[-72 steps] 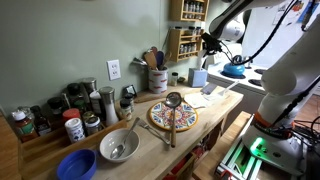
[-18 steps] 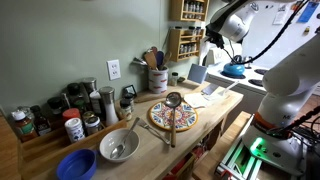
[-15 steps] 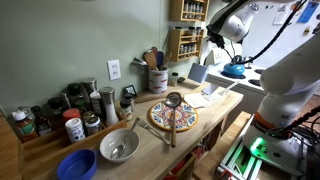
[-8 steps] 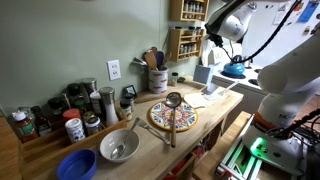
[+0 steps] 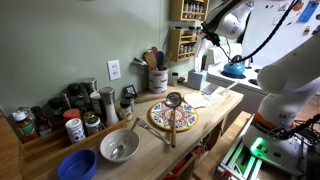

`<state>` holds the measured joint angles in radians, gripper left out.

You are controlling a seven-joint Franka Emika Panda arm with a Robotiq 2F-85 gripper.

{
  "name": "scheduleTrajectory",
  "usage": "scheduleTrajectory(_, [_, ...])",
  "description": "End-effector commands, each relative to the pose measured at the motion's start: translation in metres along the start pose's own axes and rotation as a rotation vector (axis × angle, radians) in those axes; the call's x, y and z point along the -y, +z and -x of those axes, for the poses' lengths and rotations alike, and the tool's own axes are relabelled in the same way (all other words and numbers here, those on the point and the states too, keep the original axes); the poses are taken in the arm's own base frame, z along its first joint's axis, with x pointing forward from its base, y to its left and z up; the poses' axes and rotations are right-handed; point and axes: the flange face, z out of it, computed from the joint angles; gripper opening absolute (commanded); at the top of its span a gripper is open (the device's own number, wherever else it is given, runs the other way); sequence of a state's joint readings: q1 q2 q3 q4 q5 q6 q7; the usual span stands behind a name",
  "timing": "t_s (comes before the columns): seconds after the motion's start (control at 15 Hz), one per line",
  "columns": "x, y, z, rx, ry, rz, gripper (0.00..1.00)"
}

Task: Remove two pieces of napkins from the box and put them on the orange plate

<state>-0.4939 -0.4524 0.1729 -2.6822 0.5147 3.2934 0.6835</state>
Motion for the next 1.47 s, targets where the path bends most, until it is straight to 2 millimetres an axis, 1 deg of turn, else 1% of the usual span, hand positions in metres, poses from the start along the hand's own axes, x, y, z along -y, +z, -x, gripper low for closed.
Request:
scheduleTrajectory(0.0, [0.004, -0.006, 0.004, 0.024, -0.011, 0.008, 0.0])
scheduleTrajectory(0.07, [0.003, -0.005, 0.005, 0.027, -0.006, 0.013, 0.0])
scheduleTrajectory(0.13, [-0.002, -0.004, 0.001, -0.012, -0.017, 0.026, 0.0])
scheduleTrajectory(0.2, [0.008, -0.011, 0.006, 0.04, -0.005, -0.007, 0.0])
scheduleTrajectory(0.27, [0.001, -0.01, -0.002, -0.026, -0.018, 0.013, 0.0])
scheduleTrajectory(0.33, [0.007, -0.018, 0.0, -0.013, -0.027, -0.009, 0.0])
scheduleTrajectory(0.4, [0.007, -0.021, -0.005, -0.041, -0.034, -0.007, 0.0])
scheduleTrajectory(0.6, [0.015, -0.038, -0.015, -0.085, -0.061, -0.015, 0.0])
scheduleTrajectory(0.73, [0.022, -0.047, -0.017, -0.087, -0.082, -0.02, 0.0])
scheduleTrajectory(1.4, [0.047, -0.077, -0.019, -0.112, -0.145, -0.031, 0.0])
